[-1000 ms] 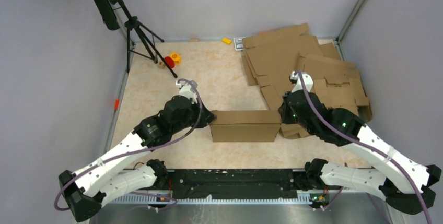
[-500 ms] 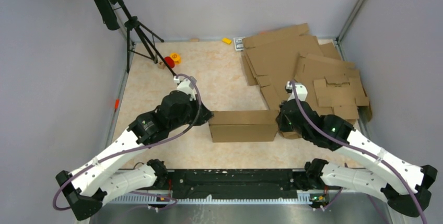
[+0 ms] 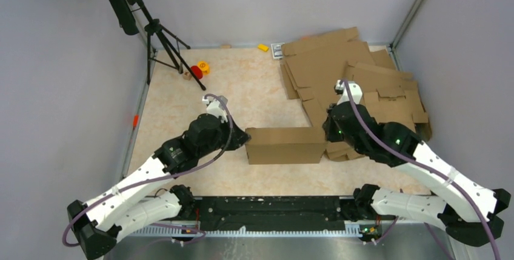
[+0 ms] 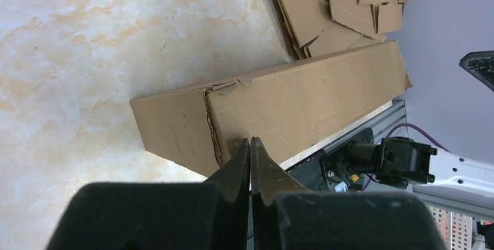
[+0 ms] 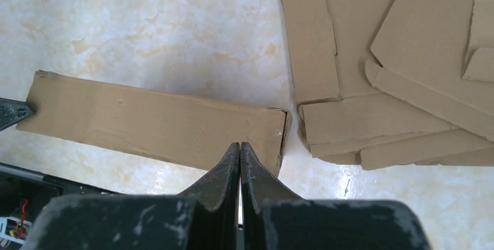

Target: Fold the paper box

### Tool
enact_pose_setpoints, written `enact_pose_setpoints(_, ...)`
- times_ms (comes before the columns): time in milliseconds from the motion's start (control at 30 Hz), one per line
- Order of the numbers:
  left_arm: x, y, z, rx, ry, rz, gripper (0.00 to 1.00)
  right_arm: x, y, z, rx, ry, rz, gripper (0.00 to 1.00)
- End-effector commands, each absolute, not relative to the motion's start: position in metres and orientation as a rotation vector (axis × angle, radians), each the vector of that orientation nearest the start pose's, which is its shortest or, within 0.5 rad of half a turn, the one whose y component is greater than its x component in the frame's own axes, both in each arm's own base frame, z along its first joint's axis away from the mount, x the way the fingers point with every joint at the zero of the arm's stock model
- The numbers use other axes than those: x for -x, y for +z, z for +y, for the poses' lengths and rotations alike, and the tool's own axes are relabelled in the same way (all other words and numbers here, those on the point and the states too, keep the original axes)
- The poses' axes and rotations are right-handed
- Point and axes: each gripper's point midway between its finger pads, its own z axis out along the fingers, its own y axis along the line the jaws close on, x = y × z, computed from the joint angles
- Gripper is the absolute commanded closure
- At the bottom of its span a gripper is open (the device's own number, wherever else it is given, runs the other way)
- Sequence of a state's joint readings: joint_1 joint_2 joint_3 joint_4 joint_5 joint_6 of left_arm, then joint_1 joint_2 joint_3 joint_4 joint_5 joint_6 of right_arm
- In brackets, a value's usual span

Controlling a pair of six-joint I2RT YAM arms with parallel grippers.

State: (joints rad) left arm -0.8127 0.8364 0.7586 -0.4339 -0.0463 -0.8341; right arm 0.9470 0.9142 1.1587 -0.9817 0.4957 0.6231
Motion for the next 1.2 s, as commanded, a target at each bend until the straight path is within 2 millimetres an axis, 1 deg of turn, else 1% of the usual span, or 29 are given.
enact_pose_setpoints(0,-0.179,0.17,-0.214,0.04,-0.776,2.349,1.0,-0.189,0.249,0.146,0.118,0.232,2.209,1.0)
enact_pose_setpoints(67,-0.182,0.182,-0.214,0.023,-0.767,2.33,1.0,-0.185,0.226,0.145,0.117,0.215,2.253,1.0)
enact_pose_setpoints(167,-0.186,0.205,-0.215,0.001,-0.765,2.298,1.0,-0.18,0.193,0.143,0.105,0.193,2.306,1.0)
enact_pose_setpoints(233,-0.188,0.222,-0.216,-0.012,-0.772,2.278,1.0,-0.177,0.181,0.142,0.102,0.185,2.327,1.0)
enact_pose_setpoints(300,-0.189,0.234,-0.217,-0.022,-0.772,2.269,1.0,-0.177,0.18,0.142,0.098,0.19,2.329,1.0)
enact_pose_setpoints(367,-0.189,0.239,-0.217,-0.029,-0.769,2.273,1.0,-0.178,0.185,0.143,0.099,0.196,2.322,1.0)
enact_pose_setpoints(433,-0.187,0.24,-0.218,-0.035,-0.778,2.276,1.0,-0.179,0.191,0.143,0.101,0.201,2.309,1.0)
enact_pose_setpoints(500,-0.187,0.233,-0.217,-0.031,-0.775,2.285,1.0,-0.18,0.194,0.144,0.104,0.204,2.304,1.0)
enact_pose_setpoints(633,-0.182,0.189,-0.214,-0.021,-0.725,2.374,1.0,-0.18,0.195,0.144,0.109,0.205,2.304,1.0)
enact_pose_setpoints(733,-0.175,0.155,-0.215,0.003,-0.726,2.44,1.0,-0.179,0.196,0.143,0.11,0.204,2.304,1.0)
enact_pose_setpoints(800,-0.173,0.142,-0.212,0.021,-0.702,2.464,1.0,-0.18,0.196,0.143,0.11,0.203,2.301,1.0)
enact_pose_setpoints(833,-0.173,0.141,-0.21,0.028,-0.686,2.469,1.0,-0.18,0.198,0.143,0.109,0.205,2.299,1.0)
enact_pose_setpoints(867,-0.174,0.146,-0.209,0.029,-0.677,2.462,1.0,-0.18,0.198,0.144,0.111,0.208,2.299,1.0)
enact_pose_setpoints(933,-0.179,0.164,-0.208,0.014,-0.675,2.425,1.0,-0.18,0.2,0.145,0.111,0.214,2.296,1.0)
enact_pose_setpoints(1067,-0.192,0.215,-0.212,-0.036,-0.684,2.327,1.0,-0.181,0.201,0.146,0.111,0.222,2.293,1.0)
enact_pose_setpoints(1167,-0.198,0.245,-0.216,-0.065,-0.695,2.284,1.0,-0.181,0.2,0.146,0.112,0.225,2.291,1.0)
